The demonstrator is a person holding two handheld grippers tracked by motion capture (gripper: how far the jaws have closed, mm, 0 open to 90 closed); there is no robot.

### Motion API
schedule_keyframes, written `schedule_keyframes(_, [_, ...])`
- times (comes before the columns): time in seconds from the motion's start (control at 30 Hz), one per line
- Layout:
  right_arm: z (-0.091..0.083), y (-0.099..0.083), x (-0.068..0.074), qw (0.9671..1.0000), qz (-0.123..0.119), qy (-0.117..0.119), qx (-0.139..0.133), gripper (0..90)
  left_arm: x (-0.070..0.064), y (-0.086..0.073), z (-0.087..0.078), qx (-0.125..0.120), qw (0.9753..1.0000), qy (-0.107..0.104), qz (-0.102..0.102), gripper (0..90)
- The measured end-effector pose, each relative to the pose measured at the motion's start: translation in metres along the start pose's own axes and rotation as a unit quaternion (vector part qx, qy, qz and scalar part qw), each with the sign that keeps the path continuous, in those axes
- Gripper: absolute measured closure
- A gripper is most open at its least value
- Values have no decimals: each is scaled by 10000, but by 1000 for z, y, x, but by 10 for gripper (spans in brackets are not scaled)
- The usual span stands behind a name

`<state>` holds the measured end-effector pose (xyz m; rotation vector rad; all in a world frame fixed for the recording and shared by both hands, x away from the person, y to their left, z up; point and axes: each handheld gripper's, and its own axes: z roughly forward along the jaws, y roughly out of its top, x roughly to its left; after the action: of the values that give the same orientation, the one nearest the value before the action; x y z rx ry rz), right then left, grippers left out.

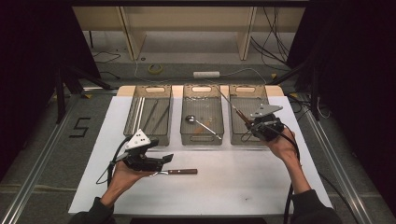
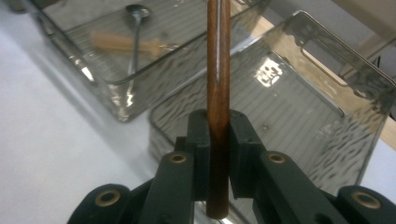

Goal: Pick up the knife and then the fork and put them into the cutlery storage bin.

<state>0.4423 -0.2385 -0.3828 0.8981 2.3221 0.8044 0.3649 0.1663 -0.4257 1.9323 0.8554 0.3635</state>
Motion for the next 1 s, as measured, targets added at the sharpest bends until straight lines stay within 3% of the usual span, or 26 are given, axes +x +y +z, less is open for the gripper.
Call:
schedule_keyframes(0.27, [13,6,-17,9980,596,-141,181,813,-2,-3,1,1,10000,31,26,192])
schedule_keyframes(0.47, [26,7,-25,9933,1046,-326,374,812,-3,-3,0,-7,10000,48,41,192])
schedule_keyframes(0.67, [33,6,-29,9908,1225,-338,465,811,-7,-4,2,73,9999,-2,85,192])
schedule_keyframes(0.9, [42,3,-34,9847,1589,-370,618,810,-8,-4,2,85,9999,-31,82,192])
schedule_keyframes(1.0, [44,3,-34,9839,1590,-425,688,811,-8,-4,2,91,9999,-41,77,192])
